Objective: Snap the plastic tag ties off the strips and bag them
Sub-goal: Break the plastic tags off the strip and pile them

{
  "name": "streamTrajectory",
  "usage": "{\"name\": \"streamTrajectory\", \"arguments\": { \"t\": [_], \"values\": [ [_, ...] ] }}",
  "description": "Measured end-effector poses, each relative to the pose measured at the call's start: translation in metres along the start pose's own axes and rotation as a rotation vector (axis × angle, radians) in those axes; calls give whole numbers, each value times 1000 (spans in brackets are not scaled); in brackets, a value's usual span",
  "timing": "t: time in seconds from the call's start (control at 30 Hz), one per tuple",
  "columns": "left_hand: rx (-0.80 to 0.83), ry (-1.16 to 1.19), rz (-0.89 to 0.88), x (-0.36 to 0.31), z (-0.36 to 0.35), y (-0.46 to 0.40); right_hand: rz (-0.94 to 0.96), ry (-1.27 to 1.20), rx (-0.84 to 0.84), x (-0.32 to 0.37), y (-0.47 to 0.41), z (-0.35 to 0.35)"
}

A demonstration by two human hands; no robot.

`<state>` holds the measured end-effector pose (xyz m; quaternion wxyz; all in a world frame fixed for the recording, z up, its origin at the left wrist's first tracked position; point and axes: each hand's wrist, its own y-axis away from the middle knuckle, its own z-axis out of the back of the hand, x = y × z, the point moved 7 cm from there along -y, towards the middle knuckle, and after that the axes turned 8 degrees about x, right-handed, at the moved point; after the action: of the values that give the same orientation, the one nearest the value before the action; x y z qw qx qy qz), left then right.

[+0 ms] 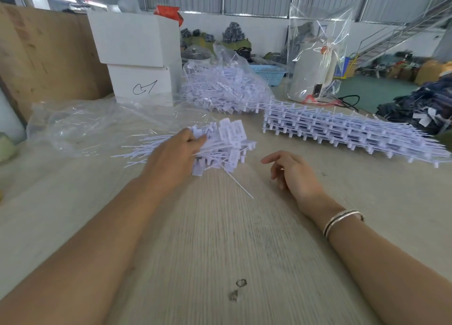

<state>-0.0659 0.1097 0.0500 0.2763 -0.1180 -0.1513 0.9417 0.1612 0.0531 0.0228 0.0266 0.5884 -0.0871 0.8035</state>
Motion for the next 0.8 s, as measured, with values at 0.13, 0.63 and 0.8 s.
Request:
{"name": "streamTrajectory", "arguments": {
  "t": [0.13, 0.63, 0.8],
  "values": [
    [110, -311, 15, 20, -12, -16, 22, 20, 34, -1, -3, -4],
    [337, 66, 212, 21, -19, -23, 303, 851, 297, 26, 28, -72],
    [307, 92, 343, 25, -21, -31, 362, 801, 337, 29, 39, -101]
  ]
}}
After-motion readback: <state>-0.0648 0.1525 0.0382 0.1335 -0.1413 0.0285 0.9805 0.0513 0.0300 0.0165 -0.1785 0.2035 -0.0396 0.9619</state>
